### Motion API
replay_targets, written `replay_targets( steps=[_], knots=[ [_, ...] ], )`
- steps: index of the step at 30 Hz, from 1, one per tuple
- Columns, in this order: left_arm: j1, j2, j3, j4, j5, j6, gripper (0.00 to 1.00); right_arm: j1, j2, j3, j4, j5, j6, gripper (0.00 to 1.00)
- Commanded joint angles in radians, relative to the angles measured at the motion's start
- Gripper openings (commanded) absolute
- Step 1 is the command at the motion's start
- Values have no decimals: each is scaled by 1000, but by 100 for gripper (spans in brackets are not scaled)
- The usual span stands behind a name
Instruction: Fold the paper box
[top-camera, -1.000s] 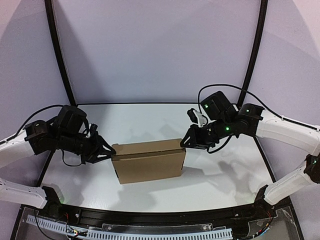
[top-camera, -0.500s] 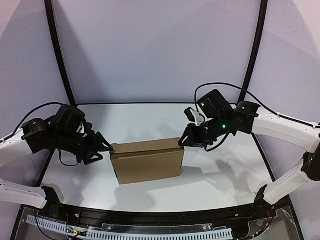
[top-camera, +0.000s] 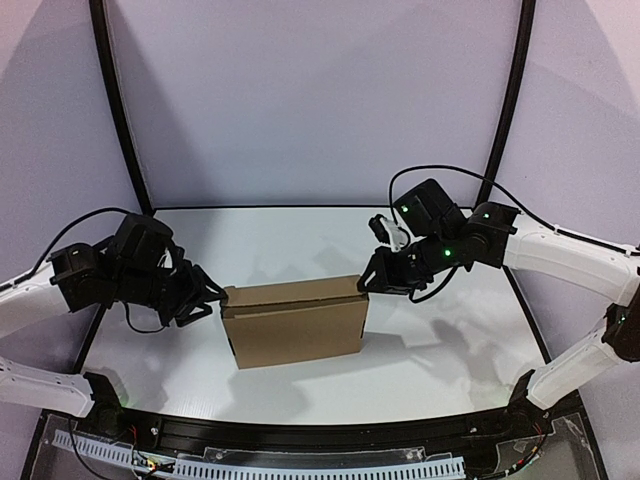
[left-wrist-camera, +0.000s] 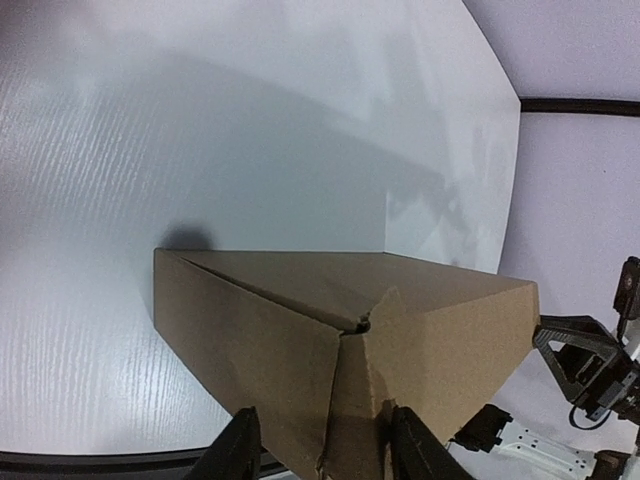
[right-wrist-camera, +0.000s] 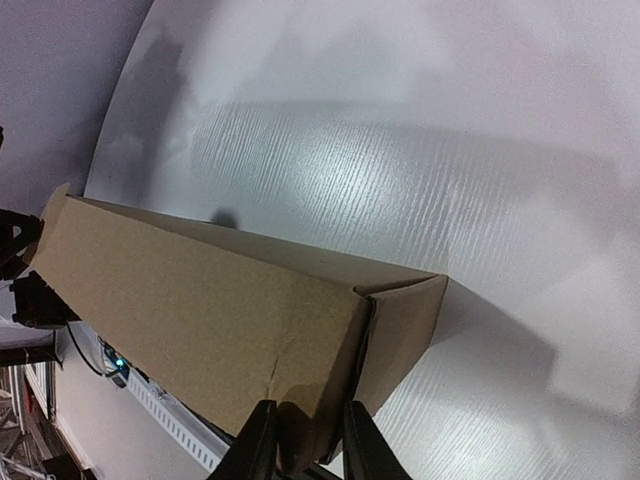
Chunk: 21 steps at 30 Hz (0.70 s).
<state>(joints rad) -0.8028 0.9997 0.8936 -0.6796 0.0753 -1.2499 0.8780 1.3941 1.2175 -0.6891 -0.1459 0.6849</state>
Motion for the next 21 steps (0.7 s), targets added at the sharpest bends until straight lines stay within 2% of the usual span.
replay_targets(
  steps=[1, 3, 8, 17, 19, 21],
  knots=[
    [5, -17, -78, -3, 26, -40, 41, 7, 32, -44, -158, 21, -6, 25],
    [5, -33, -103, 5, 30, -54, 34, 8, 32, -53, -151, 24, 2, 25],
    [5, -57, -175, 43, 54, -95, 30, 8, 36, -74, -137, 25, 27, 25],
    [5, -123, -286, -97, 62, -115, 19, 8, 45, -101, -146, 36, 66, 26],
    [5, -128, -300, -128, 67, -107, 16, 8, 53, -92, -156, 34, 67, 31],
    [5, -136, -315, -187, 69, -92, 16, 8, 56, -83, -169, 46, 65, 32]
  ],
)
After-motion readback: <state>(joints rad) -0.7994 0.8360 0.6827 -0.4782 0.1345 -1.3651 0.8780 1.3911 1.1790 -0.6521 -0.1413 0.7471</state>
